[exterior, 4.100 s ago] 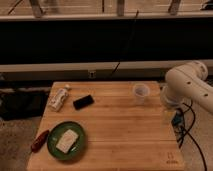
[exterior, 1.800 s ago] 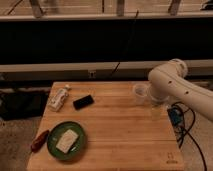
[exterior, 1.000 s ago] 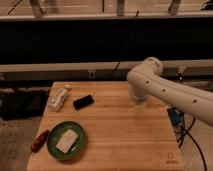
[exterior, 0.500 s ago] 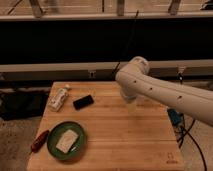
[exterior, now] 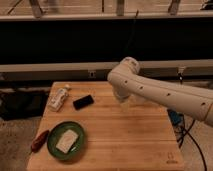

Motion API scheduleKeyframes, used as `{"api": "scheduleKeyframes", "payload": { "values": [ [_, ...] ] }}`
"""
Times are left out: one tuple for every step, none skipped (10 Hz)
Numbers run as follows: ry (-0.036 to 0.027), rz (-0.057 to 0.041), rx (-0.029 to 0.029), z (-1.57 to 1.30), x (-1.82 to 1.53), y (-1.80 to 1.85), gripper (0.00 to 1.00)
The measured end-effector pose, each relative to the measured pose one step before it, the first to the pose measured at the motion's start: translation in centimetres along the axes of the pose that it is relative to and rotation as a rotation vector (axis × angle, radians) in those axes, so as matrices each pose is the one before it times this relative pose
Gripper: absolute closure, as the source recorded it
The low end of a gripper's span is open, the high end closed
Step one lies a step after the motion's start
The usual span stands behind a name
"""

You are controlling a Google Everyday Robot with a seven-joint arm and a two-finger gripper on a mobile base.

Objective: Push the eraser across the table

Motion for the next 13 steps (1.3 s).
{"api": "scheduleKeyframes", "payload": {
  "values": [
    [0.00012,-0.00711,0.00171,0.236,-0.306,-0.195,0.20],
    [-0.00002,-0.00527,0.00122,0.224,-0.125,-0.154,0.20],
    [-0.00055,-0.00471,0.00096,0.339,-0.117,-0.266,0.20],
    [-0.00240,-0.00801,0.00163,0.294,-0.515,-0.500,0.20],
    [-0.00304,-0.01083,0.00294,0.335,-0.878,-0.698,0.20],
    [0.00189,-0.00226,-0.00023,0.230,-0.033,-0.127,0.20],
    [0.00009,0.00025,0.00056,0.103,0.032,-0.066,0.20],
    [-0.00147,-0.00861,0.00321,0.377,-0.213,-0.388,0.20],
    [-0.00182,-0.00929,0.00294,0.233,-0.360,-0.400,0.20],
    [-0.00034,-0.00603,0.00449,0.239,-0.145,-0.336,0.20],
    [-0.00001,-0.00302,0.00173,0.231,-0.075,-0.225,0.20],
    [-0.00147,-0.00643,0.00331,0.281,-0.228,-0.342,0.20],
    [-0.00153,-0.00489,0.00277,0.129,-0.106,-0.167,0.20]
  ]
}}
